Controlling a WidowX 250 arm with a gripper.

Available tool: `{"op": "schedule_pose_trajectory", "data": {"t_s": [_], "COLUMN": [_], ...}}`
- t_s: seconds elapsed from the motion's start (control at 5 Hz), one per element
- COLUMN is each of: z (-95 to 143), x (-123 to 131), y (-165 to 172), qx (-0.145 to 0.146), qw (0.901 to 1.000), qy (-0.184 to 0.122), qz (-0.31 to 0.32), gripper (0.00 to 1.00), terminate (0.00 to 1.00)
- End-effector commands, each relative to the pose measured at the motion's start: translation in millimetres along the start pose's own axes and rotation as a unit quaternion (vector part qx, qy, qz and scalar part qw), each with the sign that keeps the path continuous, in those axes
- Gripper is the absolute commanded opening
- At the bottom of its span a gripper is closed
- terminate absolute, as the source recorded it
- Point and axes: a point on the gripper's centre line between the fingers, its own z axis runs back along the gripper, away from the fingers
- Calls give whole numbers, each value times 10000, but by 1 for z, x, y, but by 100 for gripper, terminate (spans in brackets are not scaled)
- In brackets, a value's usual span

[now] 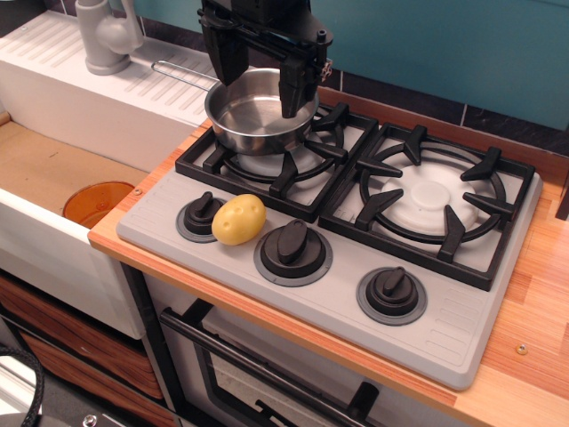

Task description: Put potato in pot or pan an put pot or pan on stove

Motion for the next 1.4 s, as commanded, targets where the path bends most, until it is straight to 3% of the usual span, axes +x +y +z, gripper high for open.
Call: {"op": "schedule_pose_trajectory", "data": {"t_s": [0.0,0.4,1.2], "z": [0,-11,-18], "x": [0,-8,-13], "y": [0,-13,-23], "qx": [0,28,30], "qw": [10000,9998,9995], "qy": [0,-179,-253], "qz": [0,101,194], "gripper": [100,100,100], "terminate": [0,0,0]}}
